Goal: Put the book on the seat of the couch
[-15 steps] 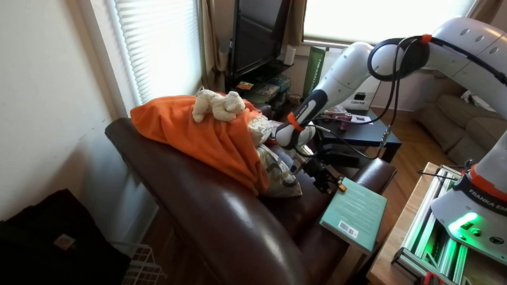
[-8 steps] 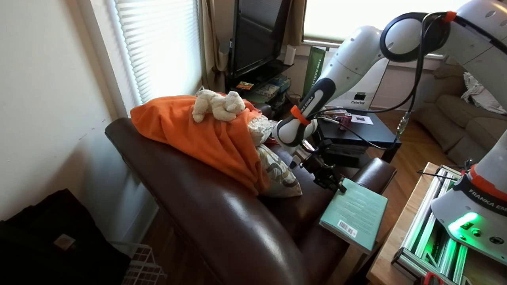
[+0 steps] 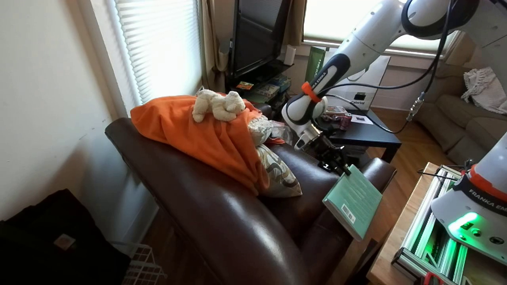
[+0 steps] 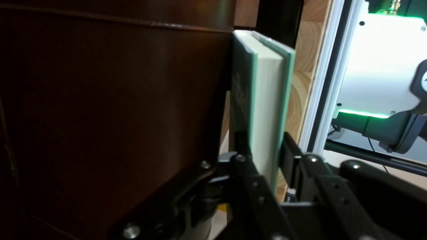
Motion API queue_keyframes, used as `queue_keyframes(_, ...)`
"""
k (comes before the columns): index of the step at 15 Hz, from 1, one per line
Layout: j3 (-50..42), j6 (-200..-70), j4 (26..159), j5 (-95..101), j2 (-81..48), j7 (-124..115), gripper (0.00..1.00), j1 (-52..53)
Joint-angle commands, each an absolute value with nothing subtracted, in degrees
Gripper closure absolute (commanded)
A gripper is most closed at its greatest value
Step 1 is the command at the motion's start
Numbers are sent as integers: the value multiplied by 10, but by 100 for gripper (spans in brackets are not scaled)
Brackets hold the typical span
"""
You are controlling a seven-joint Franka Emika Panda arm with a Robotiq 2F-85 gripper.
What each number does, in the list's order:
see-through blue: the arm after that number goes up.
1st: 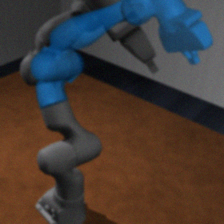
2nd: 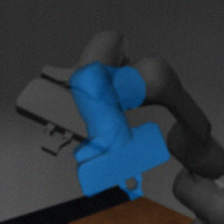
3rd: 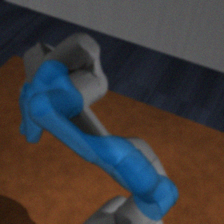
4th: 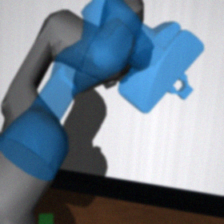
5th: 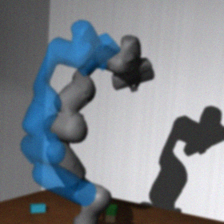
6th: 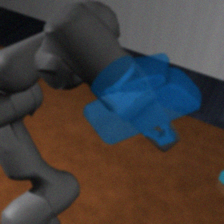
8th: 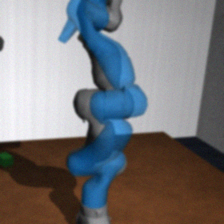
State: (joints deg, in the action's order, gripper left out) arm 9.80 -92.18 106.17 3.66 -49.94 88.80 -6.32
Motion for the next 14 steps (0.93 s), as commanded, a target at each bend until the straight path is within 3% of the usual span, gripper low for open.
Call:
queue_keyframes(1,84,-876,1063,-16,-436,962,93,-136)
queue_keyframes(7,45,-946,1099,-130,-317,954,93,-172)
queue_keyframes(11,42,-1096,1142,-166,-269,902,93,-127)
queue_keyframes(14,41,-1247,1155,-139,-309,824,93,-73)
